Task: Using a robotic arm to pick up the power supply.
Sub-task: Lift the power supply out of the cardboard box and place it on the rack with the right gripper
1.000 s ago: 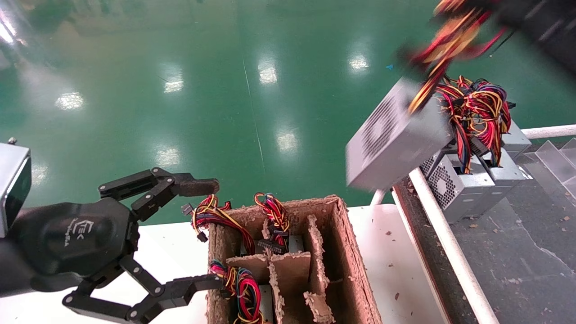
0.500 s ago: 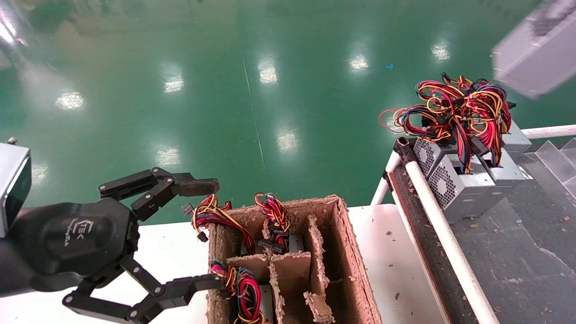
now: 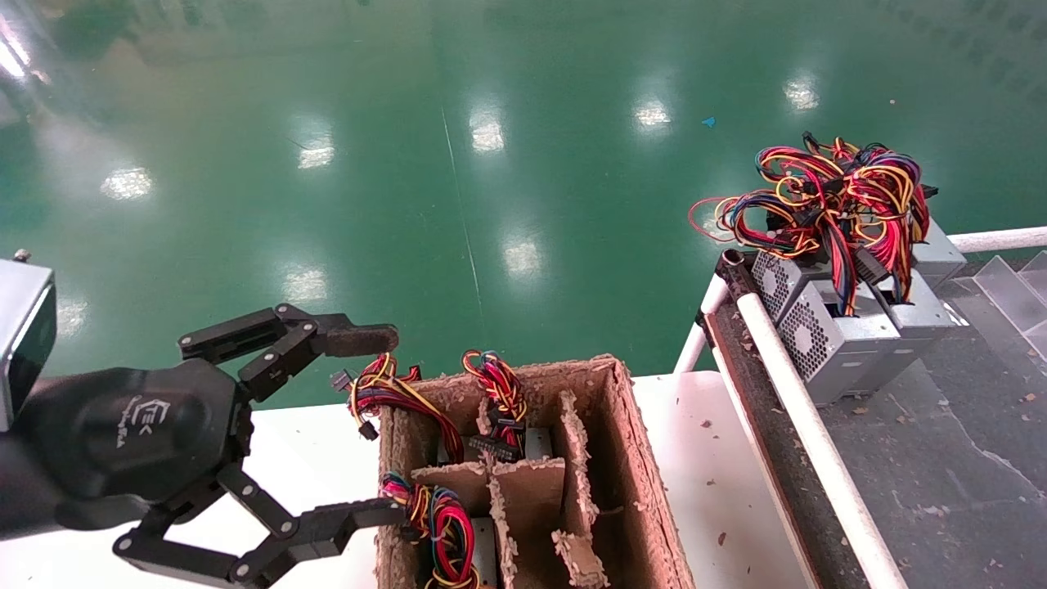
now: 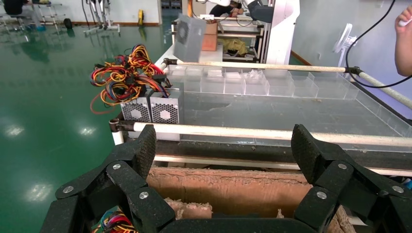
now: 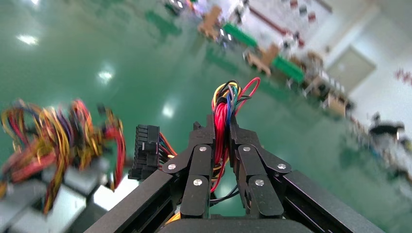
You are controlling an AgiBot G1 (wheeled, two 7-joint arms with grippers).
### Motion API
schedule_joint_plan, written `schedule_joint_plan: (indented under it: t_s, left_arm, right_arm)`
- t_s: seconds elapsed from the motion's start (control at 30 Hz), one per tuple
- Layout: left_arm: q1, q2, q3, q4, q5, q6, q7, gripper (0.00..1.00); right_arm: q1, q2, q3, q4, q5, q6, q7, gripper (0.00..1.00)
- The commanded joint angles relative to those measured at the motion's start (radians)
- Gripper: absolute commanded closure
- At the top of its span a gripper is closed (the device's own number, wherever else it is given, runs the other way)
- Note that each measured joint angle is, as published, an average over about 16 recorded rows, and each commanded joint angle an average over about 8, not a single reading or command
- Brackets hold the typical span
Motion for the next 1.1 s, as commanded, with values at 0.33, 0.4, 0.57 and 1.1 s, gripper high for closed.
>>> schedule_joint_plan:
  t_s: [0.33,0.4,0.57,1.1]
  left_arm:
    - [0.000,0.000,0.000,0.000,0.000,0.000,0.000,0.00]
    - [0.000,0.000,0.000,0.000,0.000,0.000,0.000,0.00]
    - [0.000,0.000,0.000,0.000,0.000,0.000,0.000,0.00]
    - [0.000,0.000,0.000,0.000,0.000,0.000,0.000,0.00]
  right_arm:
    - [-0.019,-0.010,-0.041,-0.239,-0.040,-0.121,-0.068,1.00]
    - [-0.016,-0.018,-0.045,-0.261,-0.042,-0.137,-0.080,1.00]
    - [0.002,-0.046,-0.056,-0.290,-0.053,-0.159,-0.098,1.00]
    - [0.093,-0.176,-0.102,-0.326,-0.118,-0.123,-0.130,1.00]
